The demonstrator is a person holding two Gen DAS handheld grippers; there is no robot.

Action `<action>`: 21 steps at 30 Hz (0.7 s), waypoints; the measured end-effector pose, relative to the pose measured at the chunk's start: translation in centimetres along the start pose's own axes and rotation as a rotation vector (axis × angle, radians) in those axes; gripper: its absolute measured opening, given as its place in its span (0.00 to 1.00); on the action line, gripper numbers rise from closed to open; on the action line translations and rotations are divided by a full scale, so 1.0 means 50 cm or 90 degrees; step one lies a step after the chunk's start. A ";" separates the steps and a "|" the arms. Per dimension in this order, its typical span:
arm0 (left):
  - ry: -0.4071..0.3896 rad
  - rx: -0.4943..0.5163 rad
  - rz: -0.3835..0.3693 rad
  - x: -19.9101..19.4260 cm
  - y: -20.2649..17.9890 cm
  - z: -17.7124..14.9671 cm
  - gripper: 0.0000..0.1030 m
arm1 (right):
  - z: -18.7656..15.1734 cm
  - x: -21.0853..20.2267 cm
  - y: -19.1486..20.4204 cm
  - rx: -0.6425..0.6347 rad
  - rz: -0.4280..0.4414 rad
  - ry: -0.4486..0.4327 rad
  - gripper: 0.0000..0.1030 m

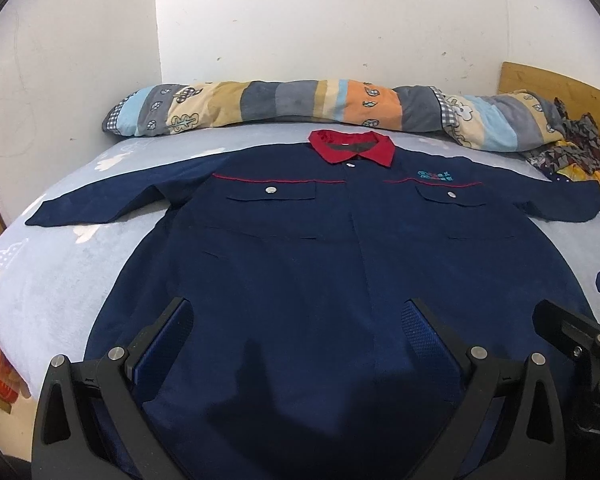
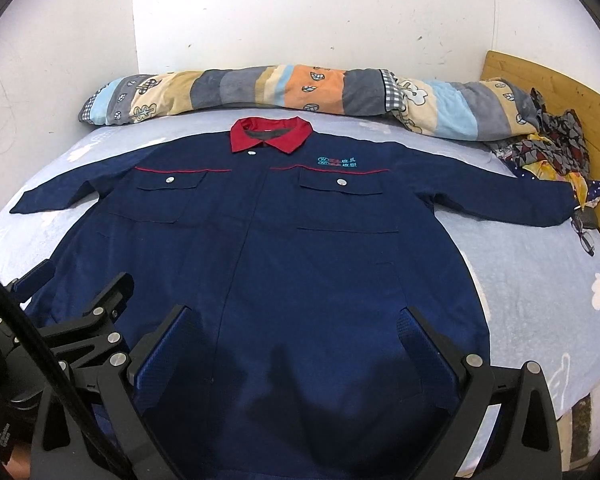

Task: Fold large clothes

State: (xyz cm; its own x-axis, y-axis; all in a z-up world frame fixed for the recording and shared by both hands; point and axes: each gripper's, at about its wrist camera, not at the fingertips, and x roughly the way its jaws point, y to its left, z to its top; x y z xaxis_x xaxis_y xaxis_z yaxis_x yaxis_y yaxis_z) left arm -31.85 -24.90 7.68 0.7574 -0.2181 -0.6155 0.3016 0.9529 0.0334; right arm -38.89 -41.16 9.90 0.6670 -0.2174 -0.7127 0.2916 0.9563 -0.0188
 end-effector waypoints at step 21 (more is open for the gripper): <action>0.000 0.021 0.010 0.006 -0.011 -0.013 1.00 | -0.004 0.006 0.008 0.000 -0.007 -0.019 1.00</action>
State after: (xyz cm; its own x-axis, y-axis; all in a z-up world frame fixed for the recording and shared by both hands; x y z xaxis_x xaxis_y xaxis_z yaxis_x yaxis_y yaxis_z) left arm -32.19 -25.33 6.96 0.7618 -0.2029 -0.6152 0.3082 0.9488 0.0688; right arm -38.73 -40.82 9.54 0.6838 -0.2334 -0.6913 0.2994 0.9538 -0.0260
